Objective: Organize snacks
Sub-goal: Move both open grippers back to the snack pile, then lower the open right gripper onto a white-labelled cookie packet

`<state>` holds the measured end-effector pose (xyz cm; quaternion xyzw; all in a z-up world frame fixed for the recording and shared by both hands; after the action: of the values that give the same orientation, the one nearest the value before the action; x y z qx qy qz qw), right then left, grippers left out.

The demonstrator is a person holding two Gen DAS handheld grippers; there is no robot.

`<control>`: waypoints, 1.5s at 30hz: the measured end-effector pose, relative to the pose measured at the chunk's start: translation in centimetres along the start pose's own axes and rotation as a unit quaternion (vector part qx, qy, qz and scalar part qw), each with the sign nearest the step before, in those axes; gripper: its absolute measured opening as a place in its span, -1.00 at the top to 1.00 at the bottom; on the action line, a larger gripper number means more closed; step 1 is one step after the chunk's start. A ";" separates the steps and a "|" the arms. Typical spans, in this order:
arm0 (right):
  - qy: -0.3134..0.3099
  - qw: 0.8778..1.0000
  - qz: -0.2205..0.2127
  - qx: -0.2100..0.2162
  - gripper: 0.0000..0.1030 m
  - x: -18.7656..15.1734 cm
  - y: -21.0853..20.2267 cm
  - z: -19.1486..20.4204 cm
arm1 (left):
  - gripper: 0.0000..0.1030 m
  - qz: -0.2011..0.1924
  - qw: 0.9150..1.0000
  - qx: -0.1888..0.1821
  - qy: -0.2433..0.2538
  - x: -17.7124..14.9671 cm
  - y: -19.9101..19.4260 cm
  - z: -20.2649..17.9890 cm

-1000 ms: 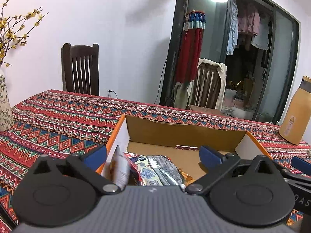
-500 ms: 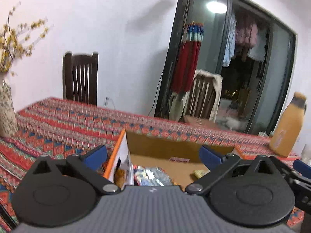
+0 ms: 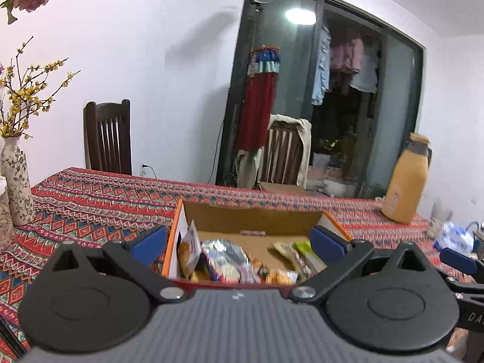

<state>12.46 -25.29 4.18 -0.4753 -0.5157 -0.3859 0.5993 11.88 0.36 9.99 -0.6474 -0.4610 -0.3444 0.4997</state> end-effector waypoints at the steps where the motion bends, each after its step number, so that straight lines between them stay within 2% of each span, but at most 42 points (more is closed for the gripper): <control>1: 0.002 1.000 0.009 0.000 -1.00 -0.7 -0.6 -0.1 | -1.00 0.004 1.000 0.000 0.003 -0.5 -0.3 0.1; 10: 0.010 0.997 0.079 -0.017 -1.00 -5.3 -3.3 -0.5 | -1.00 0.045 0.998 0.017 0.028 -5.1 -0.4 1.3; 19: 0.005 0.995 0.092 -0.025 -1.00 -6.0 -3.2 -0.3 | -1.00 0.075 0.997 0.016 0.013 -7.0 1.9 3.4; 24: 0.001 0.994 0.102 -0.037 -1.00 -5.9 -2.5 -0.9 | -1.00 0.074 0.997 0.016 0.011 -8.1 3.0 3.8; 29: 0.006 0.992 0.115 -0.044 -1.00 -6.3 -1.4 -1.3 | -1.00 0.078 0.997 0.019 -0.003 -8.1 3.3 4.3; 33: 0.011 0.992 0.121 -0.027 -1.00 -6.7 -0.6 -1.3 | -1.00 0.079 0.997 0.023 -0.013 -8.0 3.4 4.7; 45: -0.028 0.987 0.159 -0.026 -1.00 -6.4 2.2 -1.0 | -1.00 0.086 0.996 0.023 -0.027 -8.0 3.7 5.1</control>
<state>13.71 -25.85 -2.53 -0.5771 -0.4401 -0.2852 0.6261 12.57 3.01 0.18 -0.6818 -0.4247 -0.2719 0.5300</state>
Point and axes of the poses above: each gripper's, at about its wrist camera, not at the fingertips, and y roughly the way its jaws point, z to its left, x to its top, the point moved 1 cm from there along y, roughly the way its jaws point, and after that the axes turned 8 degrees about -y, right-handed, at the moved point
